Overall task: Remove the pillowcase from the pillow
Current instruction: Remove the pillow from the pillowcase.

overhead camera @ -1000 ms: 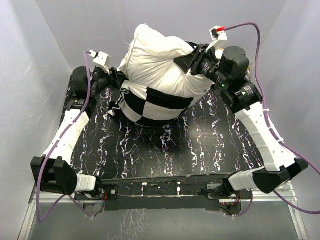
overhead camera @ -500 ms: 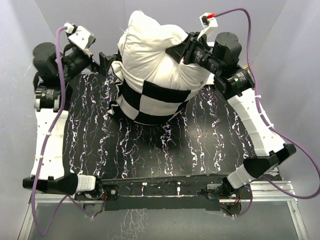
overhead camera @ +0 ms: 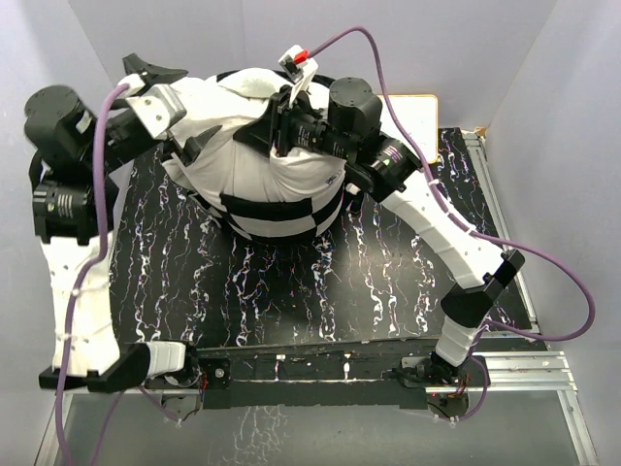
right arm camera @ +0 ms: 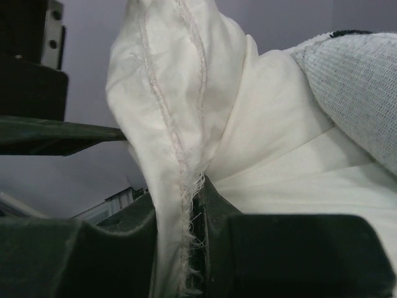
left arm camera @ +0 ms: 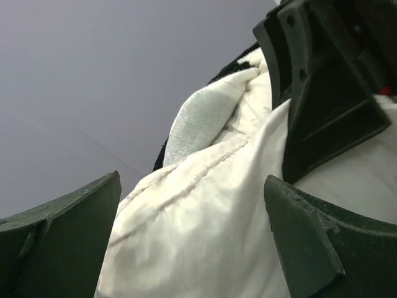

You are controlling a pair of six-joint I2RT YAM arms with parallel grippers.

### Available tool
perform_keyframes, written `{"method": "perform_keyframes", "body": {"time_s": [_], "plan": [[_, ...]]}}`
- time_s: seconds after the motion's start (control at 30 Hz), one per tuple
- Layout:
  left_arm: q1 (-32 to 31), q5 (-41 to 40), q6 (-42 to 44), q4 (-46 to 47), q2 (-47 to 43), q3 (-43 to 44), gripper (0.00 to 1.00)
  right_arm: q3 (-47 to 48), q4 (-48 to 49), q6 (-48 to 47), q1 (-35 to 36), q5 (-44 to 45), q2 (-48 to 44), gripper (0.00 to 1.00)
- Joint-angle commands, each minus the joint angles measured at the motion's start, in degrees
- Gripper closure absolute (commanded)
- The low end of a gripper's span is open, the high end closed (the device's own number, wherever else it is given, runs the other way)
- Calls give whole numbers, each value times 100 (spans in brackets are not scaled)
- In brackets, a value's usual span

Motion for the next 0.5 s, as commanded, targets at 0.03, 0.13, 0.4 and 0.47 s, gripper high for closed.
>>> {"method": "perform_keyframes", "body": {"time_s": [0.03, 0.13, 0.4, 0.47], "plan": [[8, 253, 1264, -1418, 553, 290, 3, 72, 485, -32, -49, -1261, 91, 92], [-22, 381, 1356, -968, 329, -126, 3, 357, 173, -95, 13, -1628, 356, 92], [-418, -296, 1702, -2423, 1291, 661, 12, 361, 229, -188, 41, -1779, 219, 85], [-561, -727, 1758, -2282, 1274, 173, 28, 294, 178, -290, 16, -1465, 67, 66]]}}
